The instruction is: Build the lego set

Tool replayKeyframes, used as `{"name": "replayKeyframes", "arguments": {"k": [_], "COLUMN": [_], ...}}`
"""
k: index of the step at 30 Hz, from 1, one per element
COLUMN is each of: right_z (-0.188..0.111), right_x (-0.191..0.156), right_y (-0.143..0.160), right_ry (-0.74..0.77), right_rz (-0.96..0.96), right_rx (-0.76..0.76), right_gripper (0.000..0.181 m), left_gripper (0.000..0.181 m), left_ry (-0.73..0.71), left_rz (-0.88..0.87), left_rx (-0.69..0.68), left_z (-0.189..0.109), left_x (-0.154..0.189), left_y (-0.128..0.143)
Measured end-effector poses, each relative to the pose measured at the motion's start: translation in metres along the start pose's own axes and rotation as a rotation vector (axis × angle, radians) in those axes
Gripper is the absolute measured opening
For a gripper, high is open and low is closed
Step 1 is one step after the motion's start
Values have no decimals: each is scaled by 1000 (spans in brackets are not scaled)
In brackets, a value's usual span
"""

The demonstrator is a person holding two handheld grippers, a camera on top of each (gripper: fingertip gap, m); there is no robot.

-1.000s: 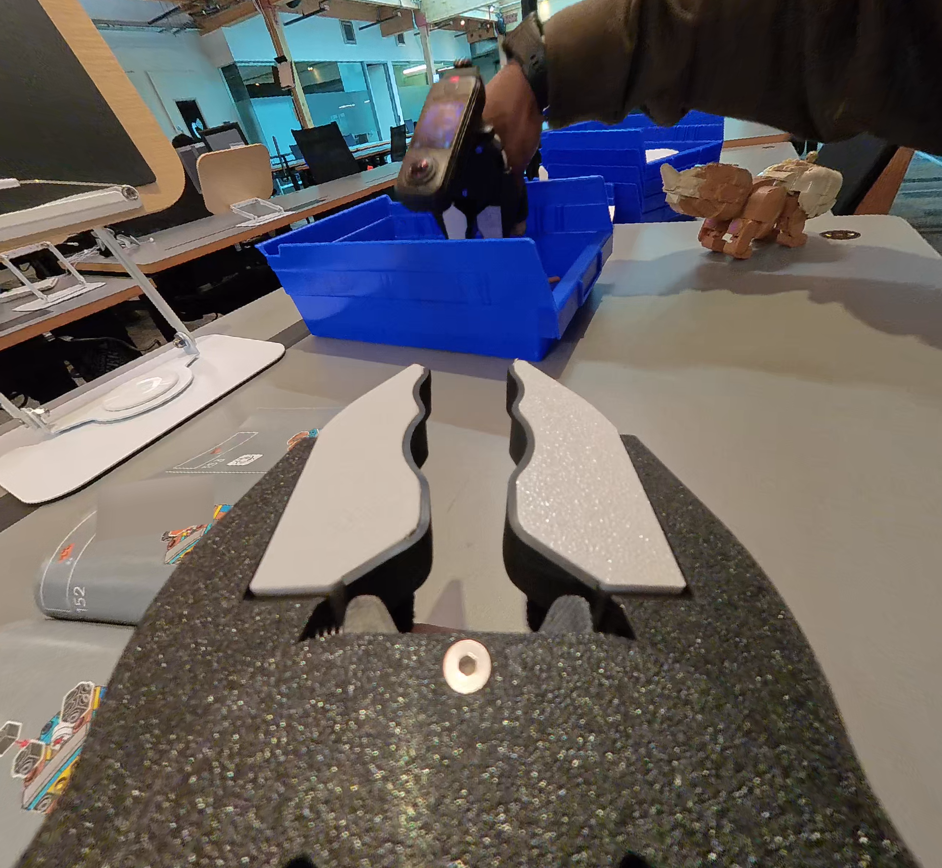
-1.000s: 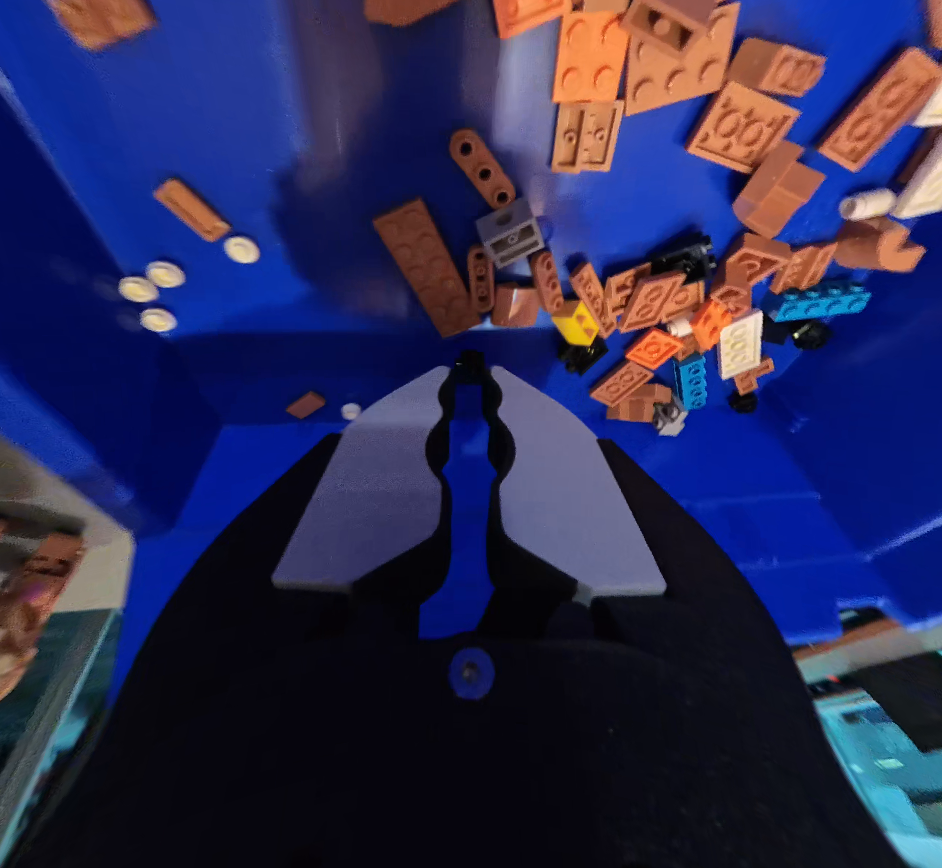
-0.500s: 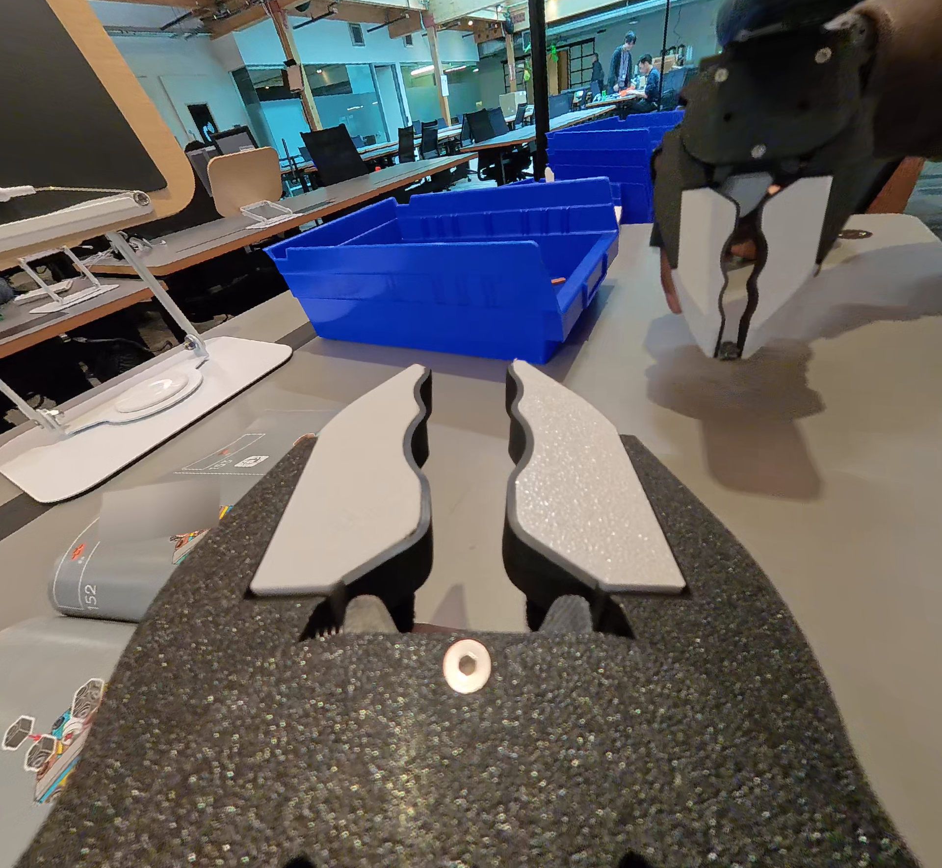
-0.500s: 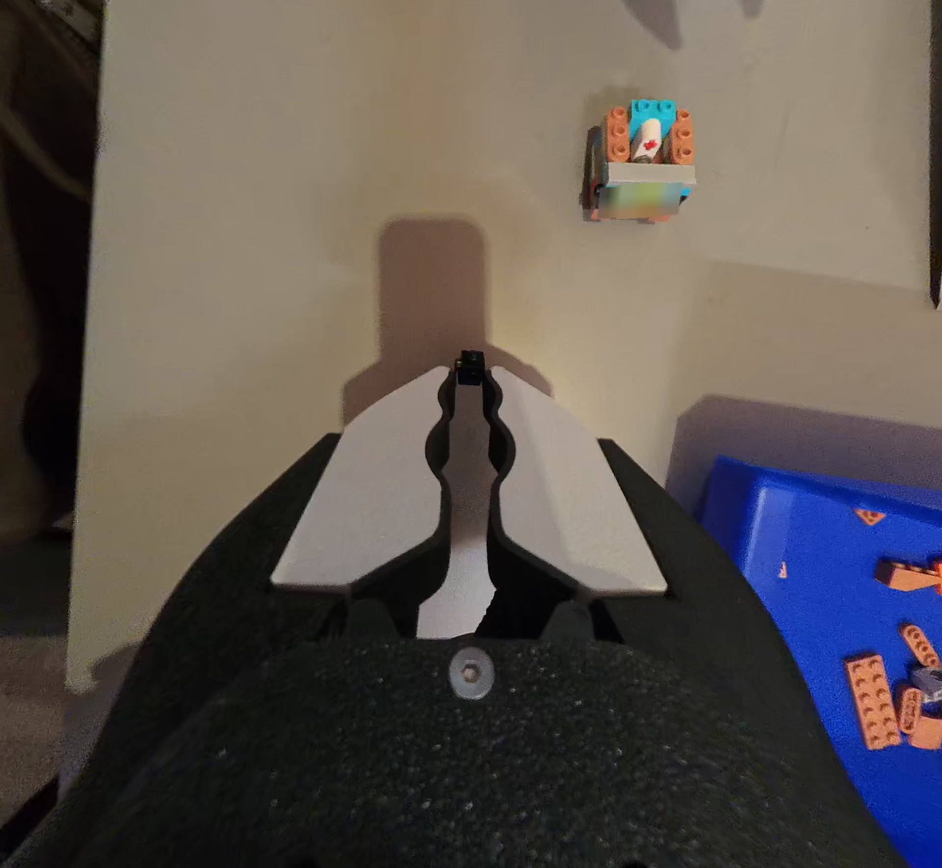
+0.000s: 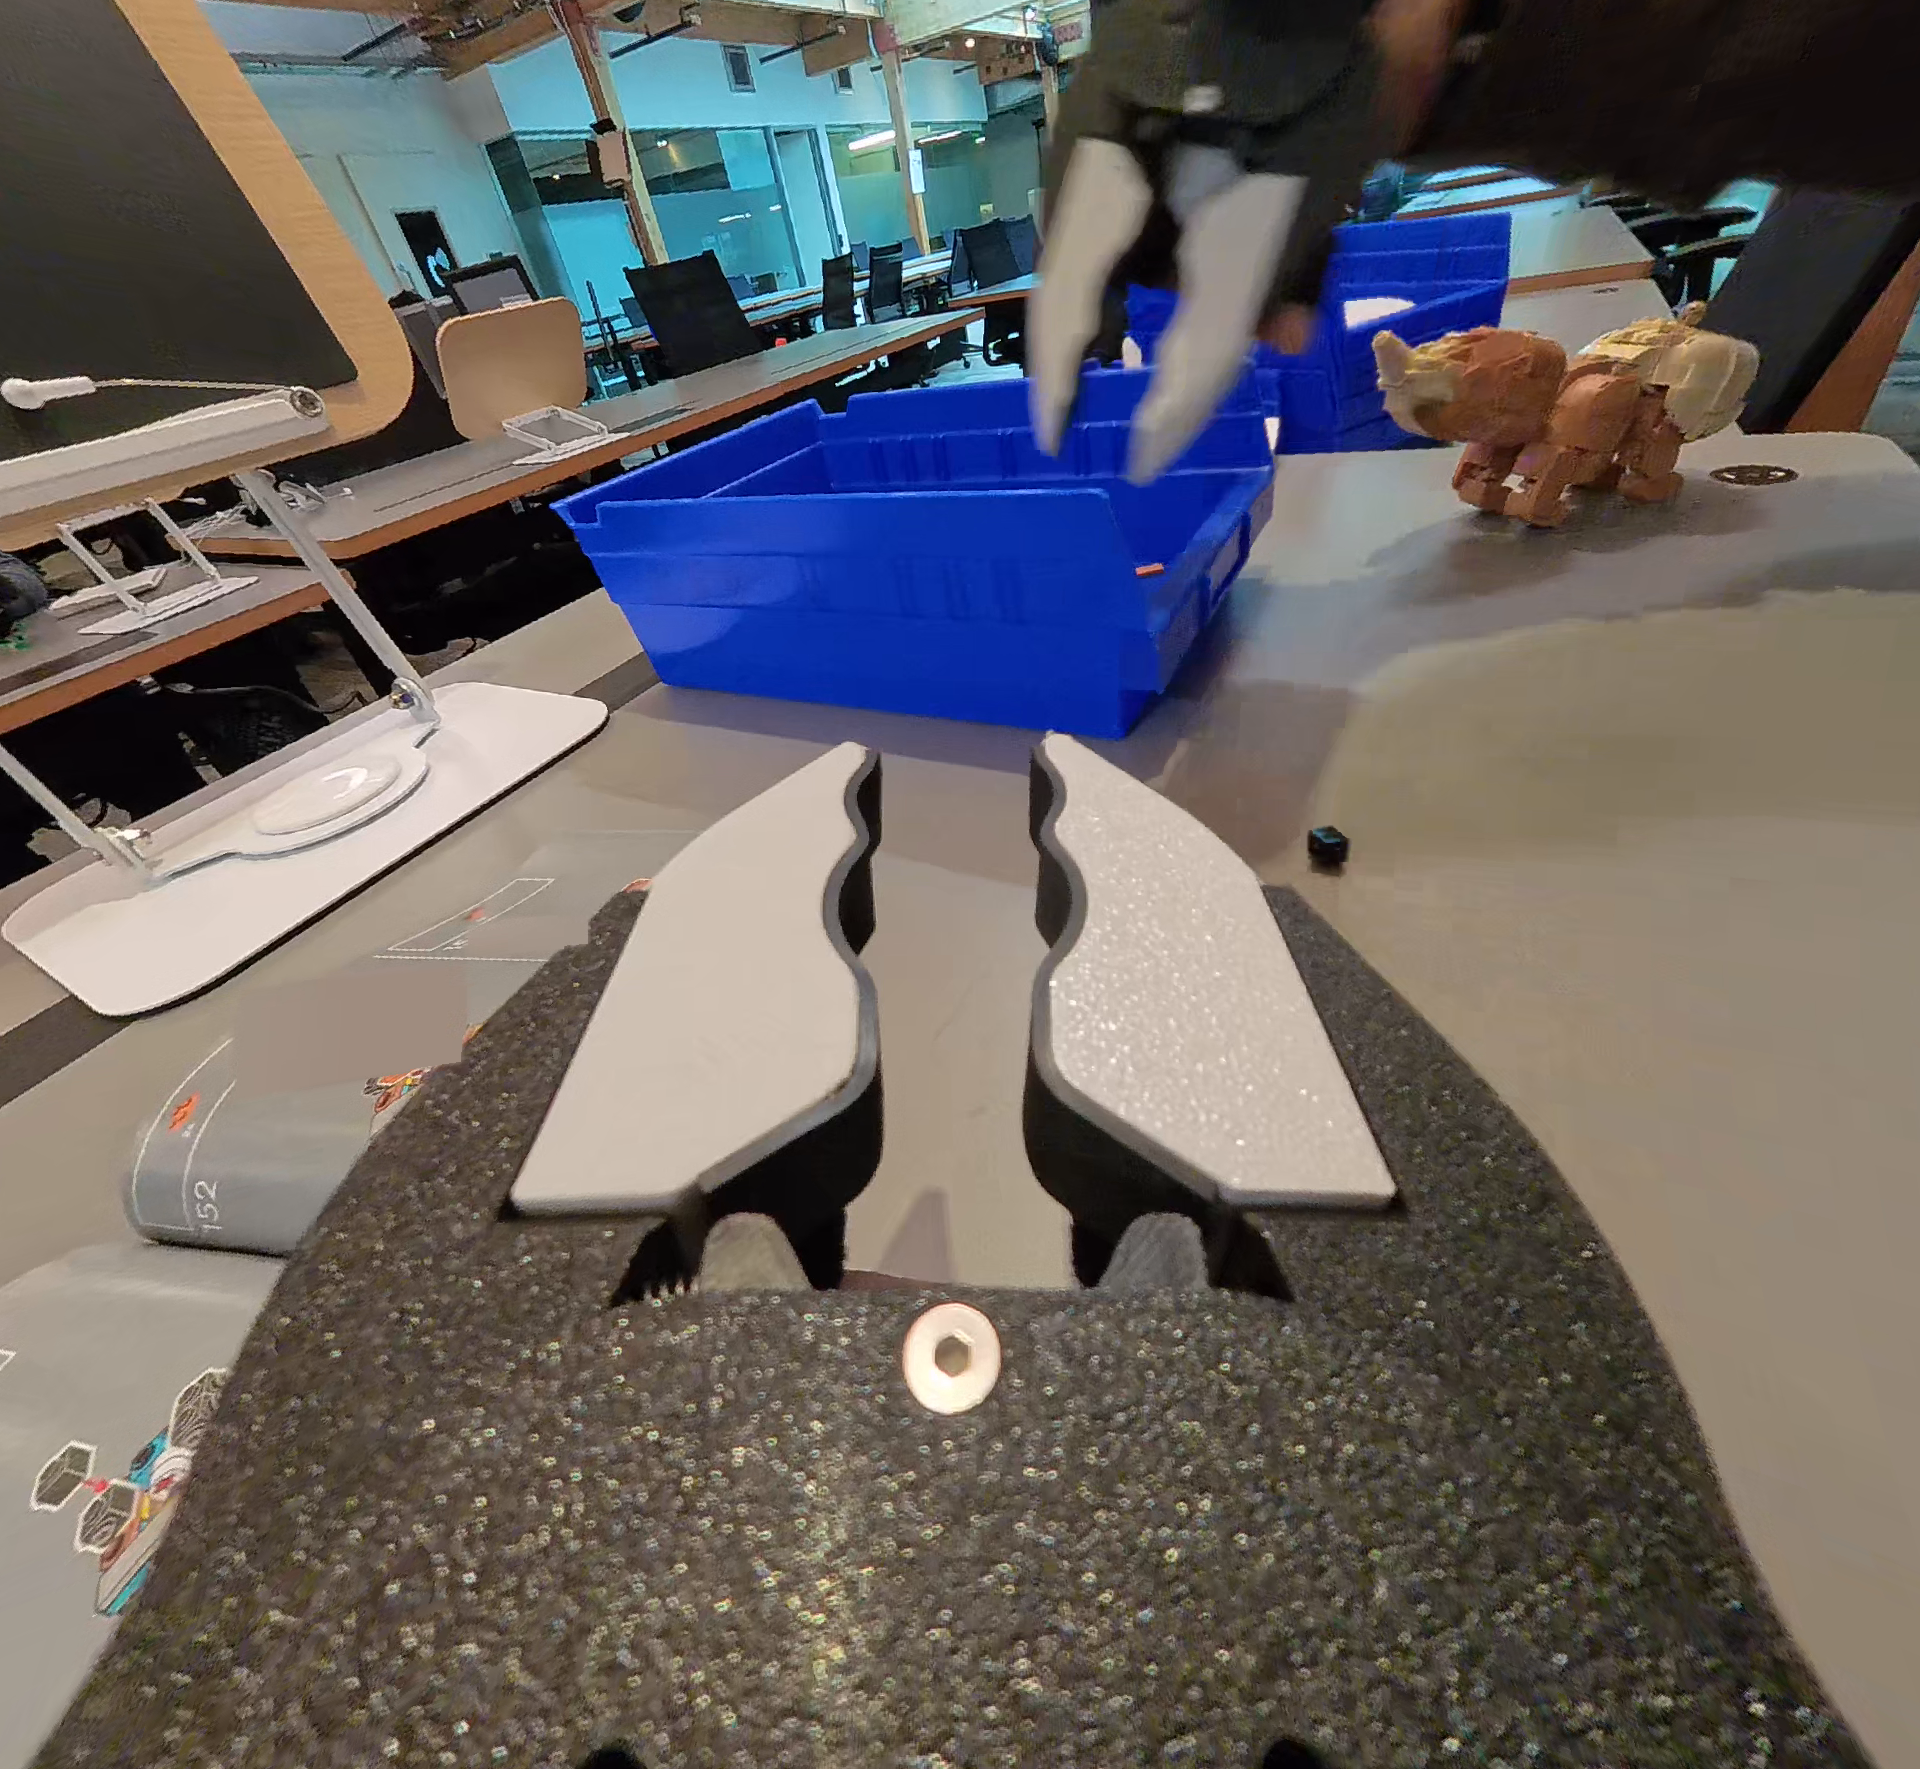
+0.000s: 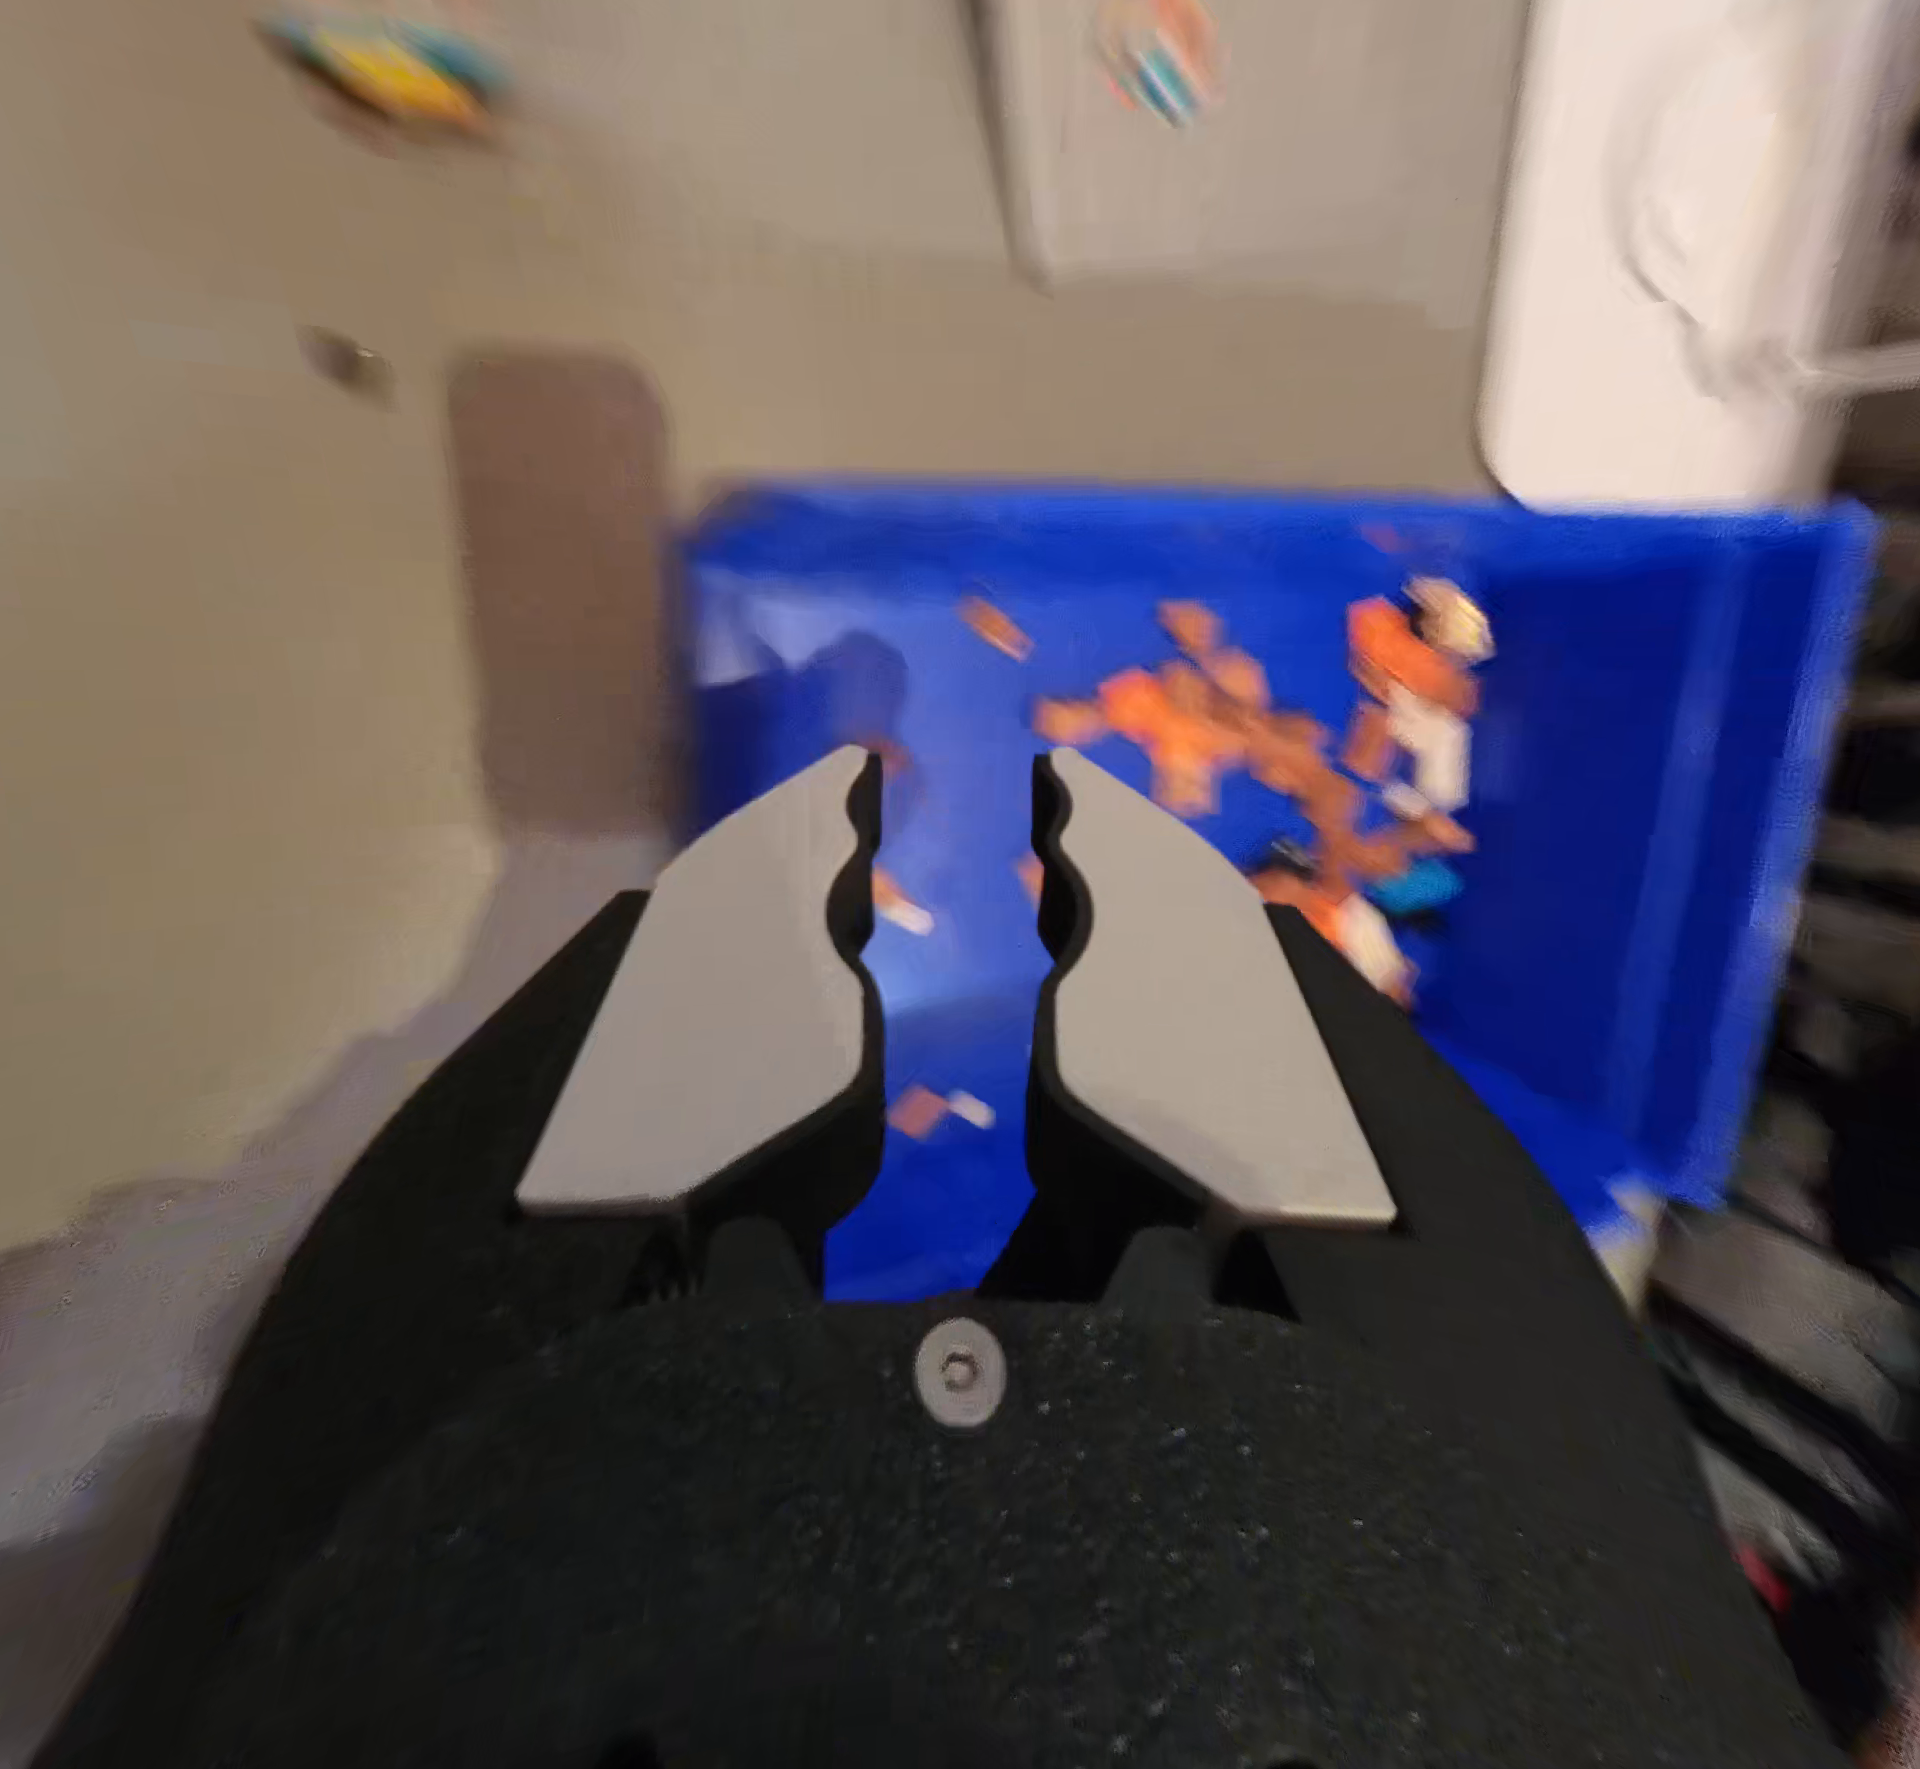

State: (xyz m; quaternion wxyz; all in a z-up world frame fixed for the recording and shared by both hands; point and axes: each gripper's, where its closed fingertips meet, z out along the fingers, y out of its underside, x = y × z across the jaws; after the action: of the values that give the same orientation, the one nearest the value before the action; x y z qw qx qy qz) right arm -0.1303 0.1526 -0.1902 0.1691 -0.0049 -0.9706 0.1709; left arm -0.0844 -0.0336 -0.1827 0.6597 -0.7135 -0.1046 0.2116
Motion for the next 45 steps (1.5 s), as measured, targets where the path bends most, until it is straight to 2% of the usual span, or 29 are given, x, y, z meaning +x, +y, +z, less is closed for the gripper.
{"name": "replayKeyframes", "arguments": {"k": [3,5,7,11,18,29,33,45], "right_z": [15,33,52,79,100,116,115,116], "right_x": [98,140,166,191,191,185,178,178], "right_y": [64,98,120,135,148,145,137,140], "right_ry": [177,187,156,134,124,95,64,-25], "right_rz": [-53,-83,-59,-3,-143,-186,-158,-89], "right_rx": [-241,-361,-421,-476,-571,-607,-559,-586], "right_gripper": [26,25,25,17,17,19,23,24], "left_gripper": [27,27,27,27,27,26,26,26], "left_ry": [0,-4,-9,-16,-2,2,7,11], "left_rz": [8,12,11,-2,-50,-52,-51,-41], "left_rx": [-5,-8,-7,-4,26,19,19,13], "left_z": [0,0,-1,-2,-3,-3,-2,-2], "left_x": [1,0,-2,-6,-4,-3,-2,0], "left_y": [1,2,2,1,-5,-3,-3,-2]}}
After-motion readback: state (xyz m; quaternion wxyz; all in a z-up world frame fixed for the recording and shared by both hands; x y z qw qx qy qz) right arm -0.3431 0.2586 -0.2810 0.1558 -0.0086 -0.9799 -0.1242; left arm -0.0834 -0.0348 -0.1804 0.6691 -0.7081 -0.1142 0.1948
